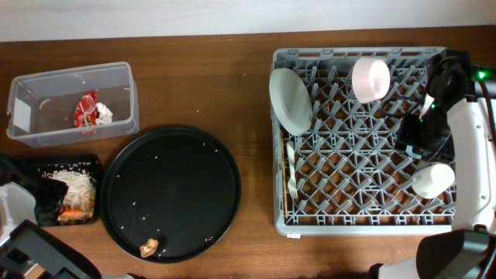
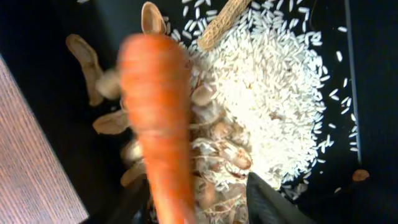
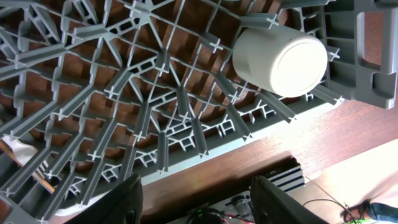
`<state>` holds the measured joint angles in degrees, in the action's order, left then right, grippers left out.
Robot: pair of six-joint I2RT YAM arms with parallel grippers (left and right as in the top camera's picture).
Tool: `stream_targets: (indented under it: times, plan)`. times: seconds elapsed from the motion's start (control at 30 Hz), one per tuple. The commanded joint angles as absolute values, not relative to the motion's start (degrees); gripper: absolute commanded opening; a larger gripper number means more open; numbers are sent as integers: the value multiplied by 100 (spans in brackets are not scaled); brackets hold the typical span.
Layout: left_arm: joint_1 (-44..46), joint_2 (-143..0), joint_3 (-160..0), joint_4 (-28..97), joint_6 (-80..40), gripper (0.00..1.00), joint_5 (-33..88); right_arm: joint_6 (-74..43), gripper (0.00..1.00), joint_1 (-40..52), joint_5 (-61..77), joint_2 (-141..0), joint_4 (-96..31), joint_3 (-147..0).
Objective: Sort waste into correct bins and load items into the dishwasher rack
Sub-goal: 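Carry the carrot to the black board and release it, then grasp the brown shell piece on the tray with the left gripper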
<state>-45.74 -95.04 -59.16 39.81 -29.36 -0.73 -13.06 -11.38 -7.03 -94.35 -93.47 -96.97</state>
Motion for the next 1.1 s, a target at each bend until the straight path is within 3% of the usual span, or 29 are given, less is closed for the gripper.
stream_targets:
  times: [0.0, 0.13, 0.3, 0.47, 0.5, 0.73, 0.9, 0.97, 1.07]
  plan:
    - [-4602, -9491, -6005, 4088, -2923, 57, -51, -1249, 59, -1166, -707, -9413, -9373, -9730]
    - [-4401, -9233, -6012, 4281, -2578, 57, 1184, -1249, 59, -1166, -642, -9413, -9437, -9730]
    - [-3400, -8635, -6012, 5406, -2386, 59, 1181, -1249, 59, -1166, -637, -9413, -9430, -9730]
    - [-2139, -8626, -5625, 6615, -2322, 67, 1048, -1249, 59, -1166, -622, -9413, -9404, -9730]
    - [-1957, -8626, -5413, 6641, -2324, 72, 1028, -1249, 59, -1166, -620, -9413, -9404, -9730]
    - [-1557, -8628, -3769, 6023, -2351, 73, 1002, -1249, 59, -1166, -598, -9413, -9404, -9730]
    - [-1557, -8626, -3658, 5743, -2351, 47, 1013, -1249, 59, -1166, -596, -9413, -9406, -9730]
    - [-1559, -8626, -3693, 5723, -2351, 28, 1039, -1249, 59, -1166, -596, -9413, -9406, -9730]
    - [-1557, -8626, -3837, 5765, -2344, 21, 1052, -1249, 59, -1166, -596, -9413, -9406, -9730]
